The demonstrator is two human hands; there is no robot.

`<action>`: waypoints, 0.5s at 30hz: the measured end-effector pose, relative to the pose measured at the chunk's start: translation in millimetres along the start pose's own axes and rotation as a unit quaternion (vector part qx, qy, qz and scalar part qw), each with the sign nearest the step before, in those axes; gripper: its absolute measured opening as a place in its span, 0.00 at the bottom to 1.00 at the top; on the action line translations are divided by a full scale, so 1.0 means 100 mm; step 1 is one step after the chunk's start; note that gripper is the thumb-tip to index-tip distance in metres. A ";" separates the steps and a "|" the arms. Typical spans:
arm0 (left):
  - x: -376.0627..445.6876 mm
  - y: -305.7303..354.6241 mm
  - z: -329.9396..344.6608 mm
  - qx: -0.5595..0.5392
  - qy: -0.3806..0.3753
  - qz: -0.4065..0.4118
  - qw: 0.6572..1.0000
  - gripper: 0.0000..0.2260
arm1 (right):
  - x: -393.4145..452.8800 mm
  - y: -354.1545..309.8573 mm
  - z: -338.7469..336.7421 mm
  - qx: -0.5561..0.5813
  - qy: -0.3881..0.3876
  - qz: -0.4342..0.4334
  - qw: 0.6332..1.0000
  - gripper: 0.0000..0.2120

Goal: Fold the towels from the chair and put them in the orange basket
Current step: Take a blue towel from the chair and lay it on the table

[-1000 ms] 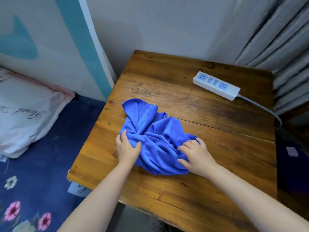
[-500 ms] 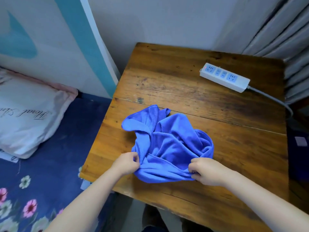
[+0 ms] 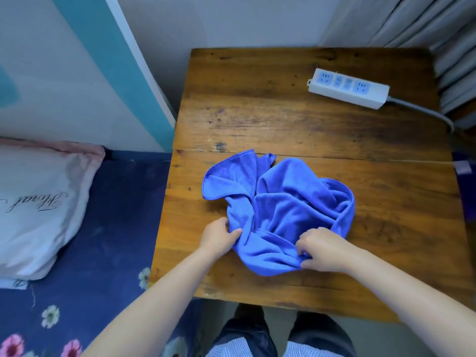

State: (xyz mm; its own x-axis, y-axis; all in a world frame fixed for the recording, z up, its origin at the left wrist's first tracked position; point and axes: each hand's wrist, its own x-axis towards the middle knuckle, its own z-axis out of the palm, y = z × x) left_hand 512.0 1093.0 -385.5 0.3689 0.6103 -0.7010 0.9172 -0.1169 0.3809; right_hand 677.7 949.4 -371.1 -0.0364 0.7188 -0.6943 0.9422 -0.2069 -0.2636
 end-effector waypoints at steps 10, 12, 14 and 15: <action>0.22 0.51 -0.59 -0.075 0.184 0.106 0.974 0.08 | -0.09 0.13 -0.41 0.195 0.261 0.089 0.941 0.06; 0.29 0.76 -0.73 -0.136 0.197 0.164 0.957 0.10 | -0.18 0.32 -0.56 0.235 0.368 0.159 0.885 0.05; 0.32 0.99 -0.72 -0.172 0.185 0.225 0.941 0.12 | -0.28 0.53 -0.57 0.262 0.421 0.253 0.831 0.05; 0.32 1.04 -0.67 -0.163 0.186 0.240 0.939 0.12 | -0.32 0.63 -0.51 0.273 0.430 0.297 0.808 0.06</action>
State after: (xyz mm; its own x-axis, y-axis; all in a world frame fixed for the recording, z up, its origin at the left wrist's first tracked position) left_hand 609.1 1152.7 -328.2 0.5935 0.7877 -0.1651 0.5417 -0.2393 0.8058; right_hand 755.2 947.7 -331.2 0.8334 0.5329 -0.1468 0.4136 -0.7774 -0.4739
